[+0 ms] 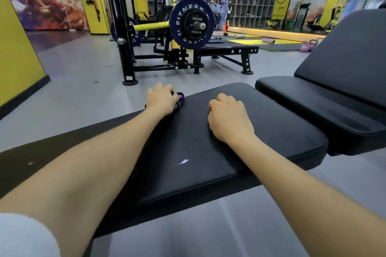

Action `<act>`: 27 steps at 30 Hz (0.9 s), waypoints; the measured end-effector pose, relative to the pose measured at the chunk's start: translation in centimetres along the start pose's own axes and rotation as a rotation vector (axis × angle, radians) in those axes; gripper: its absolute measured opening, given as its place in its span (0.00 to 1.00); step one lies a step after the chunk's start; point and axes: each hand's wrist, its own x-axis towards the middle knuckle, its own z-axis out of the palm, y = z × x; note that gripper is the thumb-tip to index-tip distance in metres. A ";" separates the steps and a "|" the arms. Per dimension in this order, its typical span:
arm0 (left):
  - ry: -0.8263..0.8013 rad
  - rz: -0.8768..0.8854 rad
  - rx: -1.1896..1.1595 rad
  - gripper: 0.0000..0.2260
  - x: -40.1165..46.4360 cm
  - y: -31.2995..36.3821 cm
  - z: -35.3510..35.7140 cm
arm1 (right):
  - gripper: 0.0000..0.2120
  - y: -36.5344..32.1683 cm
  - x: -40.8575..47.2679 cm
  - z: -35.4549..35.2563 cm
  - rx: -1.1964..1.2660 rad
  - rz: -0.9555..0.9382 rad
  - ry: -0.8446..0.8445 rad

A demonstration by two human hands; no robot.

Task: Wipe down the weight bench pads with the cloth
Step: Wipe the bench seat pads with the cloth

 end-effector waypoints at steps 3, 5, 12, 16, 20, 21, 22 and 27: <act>-0.009 0.082 -0.013 0.11 -3.7 -1.1 -0.9 | 0.08 0.0 -0.1 0.1 0.000 0.005 0.008; 0.001 0.149 -0.041 0.10 -5.5 -2.1 -1.2 | 0.08 0.0 -0.1 0.2 0.006 0.009 0.011; 0.013 -0.023 -0.002 0.14 -0.1 -1.4 -0.3 | 0.08 -0.2 0.1 0.1 0.025 0.011 0.003; 0.021 -0.025 -0.038 0.14 -0.2 -1.9 0.6 | 0.09 0.1 0.2 0.3 -0.006 0.021 0.016; 0.002 0.061 -0.082 0.12 -4.5 -2.8 -0.6 | 0.09 0.1 0.0 0.3 -0.014 0.042 -0.002; 0.001 0.073 -0.098 0.12 -5.8 -3.0 -1.1 | 0.10 0.0 0.0 0.1 -0.002 0.055 -0.016; 0.007 0.082 -0.119 0.11 -7.0 -3.1 -1.5 | 0.11 -0.1 0.1 -0.1 0.008 0.068 -0.033; 0.005 0.083 -0.111 0.11 -6.1 -3.1 -1.6 | 0.12 -1.4 -0.1 -0.9 0.090 0.156 -0.097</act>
